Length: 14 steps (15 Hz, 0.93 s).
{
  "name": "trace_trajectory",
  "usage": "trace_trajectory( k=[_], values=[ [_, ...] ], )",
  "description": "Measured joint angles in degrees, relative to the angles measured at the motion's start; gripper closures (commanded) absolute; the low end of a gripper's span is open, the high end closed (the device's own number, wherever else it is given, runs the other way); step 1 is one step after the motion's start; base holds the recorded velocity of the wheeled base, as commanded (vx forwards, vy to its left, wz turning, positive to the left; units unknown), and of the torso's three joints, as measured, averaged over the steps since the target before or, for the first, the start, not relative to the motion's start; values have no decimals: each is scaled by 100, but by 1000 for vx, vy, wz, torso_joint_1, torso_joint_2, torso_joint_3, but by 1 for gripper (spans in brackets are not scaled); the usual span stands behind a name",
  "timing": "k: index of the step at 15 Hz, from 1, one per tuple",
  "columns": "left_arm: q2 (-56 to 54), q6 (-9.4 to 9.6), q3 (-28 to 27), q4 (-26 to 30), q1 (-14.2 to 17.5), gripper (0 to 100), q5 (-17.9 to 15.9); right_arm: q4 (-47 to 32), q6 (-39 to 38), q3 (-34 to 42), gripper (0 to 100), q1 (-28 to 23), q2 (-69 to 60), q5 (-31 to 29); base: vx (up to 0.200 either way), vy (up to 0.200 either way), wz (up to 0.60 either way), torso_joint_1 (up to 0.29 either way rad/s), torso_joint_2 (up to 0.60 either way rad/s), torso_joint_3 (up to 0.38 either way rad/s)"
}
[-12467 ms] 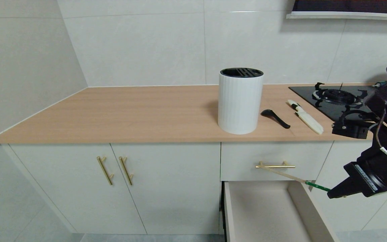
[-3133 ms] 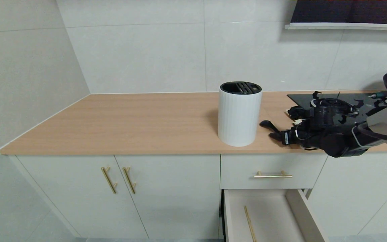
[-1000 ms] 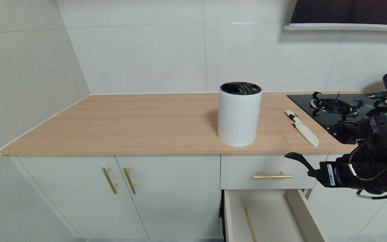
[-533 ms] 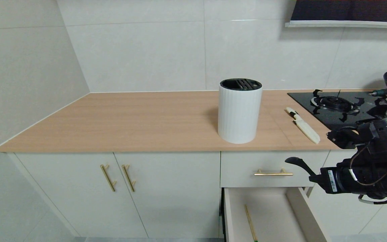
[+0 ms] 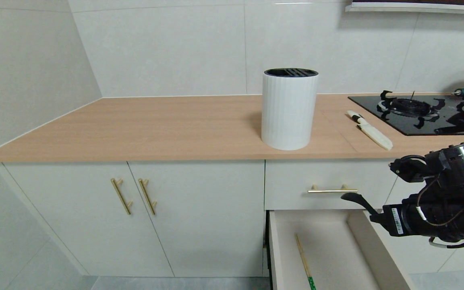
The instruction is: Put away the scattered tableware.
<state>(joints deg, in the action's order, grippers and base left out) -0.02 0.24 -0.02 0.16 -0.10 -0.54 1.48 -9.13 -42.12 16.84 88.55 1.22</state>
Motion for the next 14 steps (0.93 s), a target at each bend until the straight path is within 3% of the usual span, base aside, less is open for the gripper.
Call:
trace_trajectory(
  k=[10, 14],
  values=[
    [0, 2, 0, 0, -1, 0, 0, 0, 0, 43, 100, 2, 39, -2, 0, 0, 0, -129, 448, 316],
    [0, 2, 0, 0, -1, 0, 0, 110, 0, 111, 100, 2, 59, -2, 0, 0, 0, -21, 102, 75]
  ],
)
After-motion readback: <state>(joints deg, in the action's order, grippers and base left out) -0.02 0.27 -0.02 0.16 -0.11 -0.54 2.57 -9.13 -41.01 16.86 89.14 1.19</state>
